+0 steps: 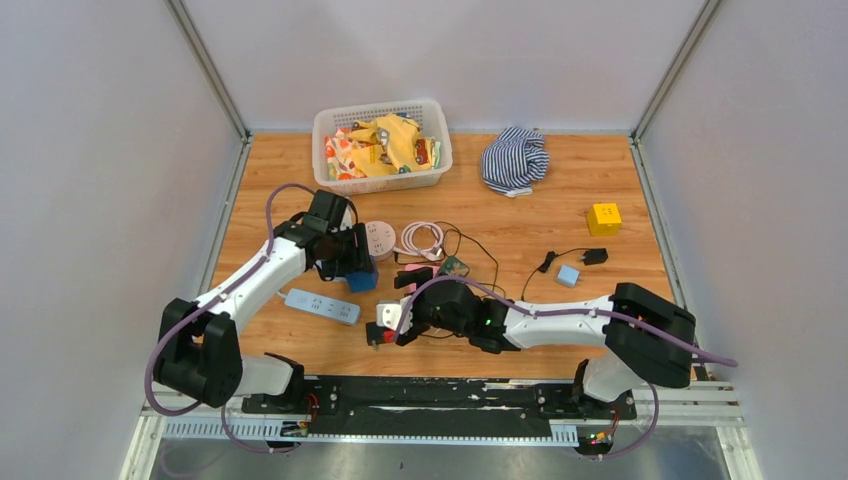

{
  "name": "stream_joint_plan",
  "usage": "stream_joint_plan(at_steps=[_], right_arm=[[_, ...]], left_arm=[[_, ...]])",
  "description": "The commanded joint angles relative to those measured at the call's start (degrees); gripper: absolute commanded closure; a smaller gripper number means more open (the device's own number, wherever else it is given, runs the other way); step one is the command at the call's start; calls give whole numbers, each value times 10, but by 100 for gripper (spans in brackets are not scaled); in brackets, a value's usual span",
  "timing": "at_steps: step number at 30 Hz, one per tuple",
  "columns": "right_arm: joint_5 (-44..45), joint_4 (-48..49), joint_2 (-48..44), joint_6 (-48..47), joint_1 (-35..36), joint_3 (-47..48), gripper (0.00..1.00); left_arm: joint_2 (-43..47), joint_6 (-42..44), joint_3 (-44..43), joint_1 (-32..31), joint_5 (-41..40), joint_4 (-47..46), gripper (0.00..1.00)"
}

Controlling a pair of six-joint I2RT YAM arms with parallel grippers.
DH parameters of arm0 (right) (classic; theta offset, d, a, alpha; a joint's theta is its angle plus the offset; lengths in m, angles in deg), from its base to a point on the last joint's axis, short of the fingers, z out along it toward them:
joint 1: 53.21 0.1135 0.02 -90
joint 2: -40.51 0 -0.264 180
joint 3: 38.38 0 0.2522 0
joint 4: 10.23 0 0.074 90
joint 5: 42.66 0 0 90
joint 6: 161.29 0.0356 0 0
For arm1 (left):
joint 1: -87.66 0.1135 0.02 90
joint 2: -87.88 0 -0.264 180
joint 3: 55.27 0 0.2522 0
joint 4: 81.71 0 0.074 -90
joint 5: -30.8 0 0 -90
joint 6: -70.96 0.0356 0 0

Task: Insert the plug
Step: Place the plug at the center of the board.

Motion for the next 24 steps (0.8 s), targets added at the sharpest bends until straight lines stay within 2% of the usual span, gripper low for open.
stream_joint_plan(at_steps=[1,3,9,13,24], right_arm=[[-12,70,12,-15,10,-22,12],[-13,100,25,-18,10,-26,13],[-13,107,76,-46,11,-2,13],[-34,155,116,-60,11,6,13],[13,275,213,-107,9,27,13]], left_arm=[[-12,-3,16,-4,-7,-15,52],[-19,-3,17,-4,-3,-16,51],[-20,-3,18,-4,5,-15,46],[-15,-6,22,-4,7,-19,45],[-9,-15,24,-4,12,-23,42]])
